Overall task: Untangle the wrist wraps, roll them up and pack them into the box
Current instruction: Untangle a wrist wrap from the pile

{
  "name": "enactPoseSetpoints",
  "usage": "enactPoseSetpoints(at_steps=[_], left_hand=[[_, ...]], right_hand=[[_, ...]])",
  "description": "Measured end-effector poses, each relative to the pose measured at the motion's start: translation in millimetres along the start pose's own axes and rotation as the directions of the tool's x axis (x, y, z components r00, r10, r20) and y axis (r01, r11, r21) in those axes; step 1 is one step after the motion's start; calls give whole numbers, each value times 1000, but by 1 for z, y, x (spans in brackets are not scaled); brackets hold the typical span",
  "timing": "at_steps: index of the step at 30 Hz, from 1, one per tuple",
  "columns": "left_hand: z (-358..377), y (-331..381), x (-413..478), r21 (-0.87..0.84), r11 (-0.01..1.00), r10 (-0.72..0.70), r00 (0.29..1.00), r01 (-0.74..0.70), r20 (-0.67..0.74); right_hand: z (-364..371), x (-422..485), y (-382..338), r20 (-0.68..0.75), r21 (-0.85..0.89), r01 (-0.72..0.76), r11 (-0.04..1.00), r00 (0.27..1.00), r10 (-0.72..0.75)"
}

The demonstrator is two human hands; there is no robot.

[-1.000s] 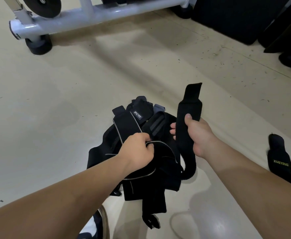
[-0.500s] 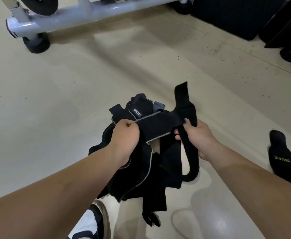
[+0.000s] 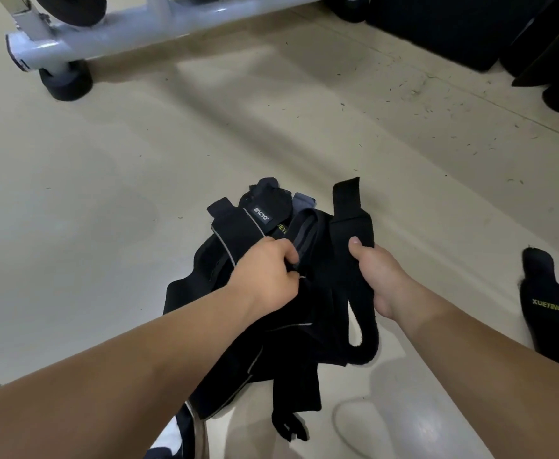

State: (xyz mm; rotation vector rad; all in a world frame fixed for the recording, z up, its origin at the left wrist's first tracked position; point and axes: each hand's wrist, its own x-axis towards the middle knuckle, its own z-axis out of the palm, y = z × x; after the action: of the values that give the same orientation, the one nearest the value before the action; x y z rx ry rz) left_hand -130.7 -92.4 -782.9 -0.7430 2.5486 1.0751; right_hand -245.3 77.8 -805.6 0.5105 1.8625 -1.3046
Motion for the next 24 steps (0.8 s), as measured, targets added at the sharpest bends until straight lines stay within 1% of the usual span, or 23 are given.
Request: enactPoseSetpoints(at_steps=[2,4,6,8,10,12,15,17,19,21,24], left_hand=[[7,11,5,-74,994,-71,992,79,106],[10,16,9,-63,989,-123,976,136,180],[13,20,10,-57,985,-145,962,162,231],[20,22,12,-102,979,-144,948,179,284],[24,27,11,-130,974,-132,931,186,340],[27,27,13,-181,971,-86,939,153,333],[26,27,12,-322,944,26,959,70,284],[26,28,9,-351,936,96,959,3,265],[26,32,5,-357,934,128,956,-27,264],[25,34,3,-331,943,115,959,-24,260],[20,24,4,-213,975,111,975,-69,194]], right_hand=[[-10,15,7,28,94,-70,993,997,68],[-11,3,1,70,161,-127,979,991,117],[-13,-7,-2,70,197,-110,974,993,98],[-21,-8,1,111,244,-91,966,992,65],[-27,-11,1,161,244,-97,965,985,58],[-27,-13,0,212,233,-102,967,976,52],[-25,-12,-3,294,199,-101,975,955,39],[-24,-12,-6,348,164,-90,982,937,28],[-24,-9,-8,361,110,-83,990,932,38],[-23,-7,-8,359,62,-95,994,931,66],[-22,-7,-9,307,44,-73,996,950,56]])
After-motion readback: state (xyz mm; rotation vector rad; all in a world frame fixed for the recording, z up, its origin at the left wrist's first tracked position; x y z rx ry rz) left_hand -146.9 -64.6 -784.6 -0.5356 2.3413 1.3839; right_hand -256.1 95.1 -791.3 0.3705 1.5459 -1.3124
